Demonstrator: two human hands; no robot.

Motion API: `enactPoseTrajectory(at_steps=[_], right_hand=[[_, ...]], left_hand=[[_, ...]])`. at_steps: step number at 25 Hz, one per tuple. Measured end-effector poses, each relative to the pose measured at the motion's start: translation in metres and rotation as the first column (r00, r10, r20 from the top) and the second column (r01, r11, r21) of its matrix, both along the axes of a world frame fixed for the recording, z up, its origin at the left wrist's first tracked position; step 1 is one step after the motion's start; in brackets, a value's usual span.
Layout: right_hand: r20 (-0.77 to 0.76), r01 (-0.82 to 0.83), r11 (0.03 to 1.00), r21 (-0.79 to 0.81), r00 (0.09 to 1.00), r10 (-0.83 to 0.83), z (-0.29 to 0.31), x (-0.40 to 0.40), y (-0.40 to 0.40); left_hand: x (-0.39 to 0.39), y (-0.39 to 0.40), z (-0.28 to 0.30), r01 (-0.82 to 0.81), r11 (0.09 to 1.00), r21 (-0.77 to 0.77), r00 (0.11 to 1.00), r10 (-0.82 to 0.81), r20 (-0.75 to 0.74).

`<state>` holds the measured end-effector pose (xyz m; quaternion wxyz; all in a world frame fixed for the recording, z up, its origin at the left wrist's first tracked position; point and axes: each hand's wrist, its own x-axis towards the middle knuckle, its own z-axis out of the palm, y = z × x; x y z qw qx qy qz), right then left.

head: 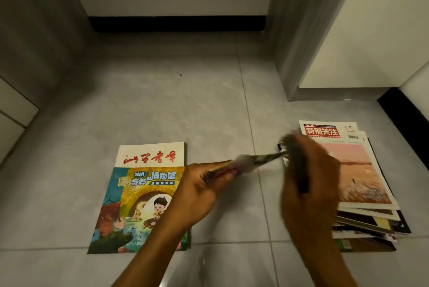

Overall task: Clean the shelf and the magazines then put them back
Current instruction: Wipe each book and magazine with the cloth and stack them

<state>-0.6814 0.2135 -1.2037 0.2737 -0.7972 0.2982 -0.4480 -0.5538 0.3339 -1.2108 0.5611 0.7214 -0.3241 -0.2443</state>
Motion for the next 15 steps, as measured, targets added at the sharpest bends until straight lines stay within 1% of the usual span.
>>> enactPoseTrajectory(at_steps=[1,2,3,4,5,6,7,8,9,10,11,12,13,14,15], right_hand=[[-0.085,-0.149,0.964,-0.219,0.987,0.134,0.008,0.011,0.018],[-0.187,-0.265,0.892,-0.366,0.960,0.209,0.012,0.021,0.034],[-0.261,-0.326,0.837,-0.439,0.938,0.229,0.014,0.029,0.044],[-0.288,-0.335,0.813,-0.475,0.933,0.216,0.014,0.032,0.044],[-0.276,-0.305,0.821,-0.483,0.943,0.187,0.011,0.032,0.034],[-0.251,-0.251,0.843,-0.476,0.957,0.143,0.005,0.027,0.018],[-0.242,-0.183,0.868,-0.463,0.967,0.074,-0.002,0.021,-0.002],[-0.258,-0.114,0.898,-0.425,0.966,0.000,-0.011,0.012,-0.024],[-0.291,-0.037,0.927,-0.374,0.953,-0.080,-0.019,0.004,-0.045],[-0.294,0.036,0.962,-0.269,0.948,-0.118,-0.024,-0.004,-0.059],[-0.249,0.105,0.991,-0.084,0.961,-0.123,-0.026,-0.010,-0.065],[-0.148,0.133,0.976,0.175,0.983,-0.108,-0.022,-0.014,-0.065],[-0.006,0.065,0.904,0.422,0.998,-0.069,-0.015,-0.014,-0.058],[0.139,-0.061,0.794,0.605,0.990,-0.030,-0.008,-0.011,-0.051],[0.239,-0.187,0.693,0.696,0.971,0.022,-0.004,-0.008,-0.043]], left_hand=[[-0.008,-0.007,-0.001,-0.023,1.000,0.016,0.992,0.020,0.127],[-0.017,-0.012,0.002,-0.142,0.988,0.057,0.950,0.120,0.290],[-0.019,-0.013,0.004,-0.198,0.977,0.080,0.920,0.157,0.358],[-0.013,-0.009,0.006,-0.114,0.993,0.032,0.949,0.099,0.301],[-0.003,-0.004,0.010,0.015,0.999,-0.048,0.985,-0.006,0.174],[0.004,0.003,0.016,0.076,0.994,-0.075,0.993,-0.068,0.094],[0.010,0.010,0.020,0.066,0.996,-0.067,0.996,-0.063,0.056],[0.018,0.017,0.021,0.028,0.999,-0.034,0.998,-0.026,0.060],[0.014,0.014,0.022,0.004,1.000,-0.020,0.999,-0.003,0.035],[0.016,0.019,0.018,-0.040,0.999,-0.014,0.999,0.041,0.014],[0.012,0.020,0.016,-0.074,0.997,-0.012,0.997,0.074,-0.035],[0.010,0.021,0.014,-0.123,0.992,-0.011,0.988,0.122,-0.092],[0.010,0.021,0.012,-0.170,0.985,-0.005,0.973,0.167,-0.157],[0.011,0.020,0.009,-0.187,0.982,-0.009,0.965,0.182,-0.190],[0.010,0.017,0.009,-0.183,0.983,-0.001,0.961,0.179,-0.210]])
